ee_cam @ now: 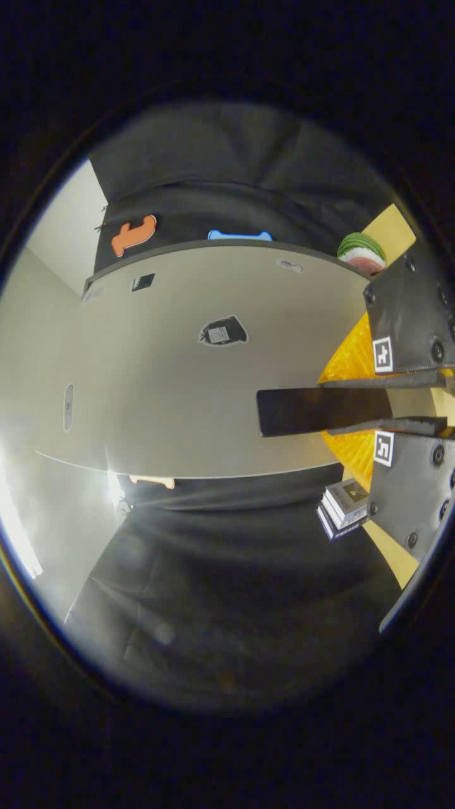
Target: Open the shoe cabinet door, grab the shoes and put them into the shoe cabinet, then close the shoe cabinet door.
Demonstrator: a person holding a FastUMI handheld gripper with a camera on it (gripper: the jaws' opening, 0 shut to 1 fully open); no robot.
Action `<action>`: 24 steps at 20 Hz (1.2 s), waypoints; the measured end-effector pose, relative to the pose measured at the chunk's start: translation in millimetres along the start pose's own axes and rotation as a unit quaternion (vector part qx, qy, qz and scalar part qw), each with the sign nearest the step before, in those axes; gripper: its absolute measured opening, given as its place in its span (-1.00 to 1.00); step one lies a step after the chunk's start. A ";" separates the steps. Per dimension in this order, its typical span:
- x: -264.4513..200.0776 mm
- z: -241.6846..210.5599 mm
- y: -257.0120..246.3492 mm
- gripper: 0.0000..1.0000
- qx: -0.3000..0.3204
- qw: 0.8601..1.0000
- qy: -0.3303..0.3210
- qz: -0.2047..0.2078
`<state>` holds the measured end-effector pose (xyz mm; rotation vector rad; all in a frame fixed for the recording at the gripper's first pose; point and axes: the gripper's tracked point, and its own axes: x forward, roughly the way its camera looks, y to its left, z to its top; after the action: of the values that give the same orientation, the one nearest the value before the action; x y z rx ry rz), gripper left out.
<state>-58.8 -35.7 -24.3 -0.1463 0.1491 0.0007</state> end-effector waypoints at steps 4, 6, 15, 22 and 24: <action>-36.4 2.7 -26.9 -0.62 -0.004 1.000 -0.003 0.008; -50.2 3.5 -41.8 -0.62 -0.008 1.000 -0.003 0.011; -94.9 6.1 -102.9 -0.65 -0.011 1.000 -0.010 -0.024; -115.2 -0.5 -136.6 -0.67 -0.012 0.998 -0.009 -0.061; -118.7 -1.9 -141.4 -0.67 -0.010 0.997 -0.009 -0.074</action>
<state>-174.8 -174.6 12.0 -0.1777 0.1192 -0.1432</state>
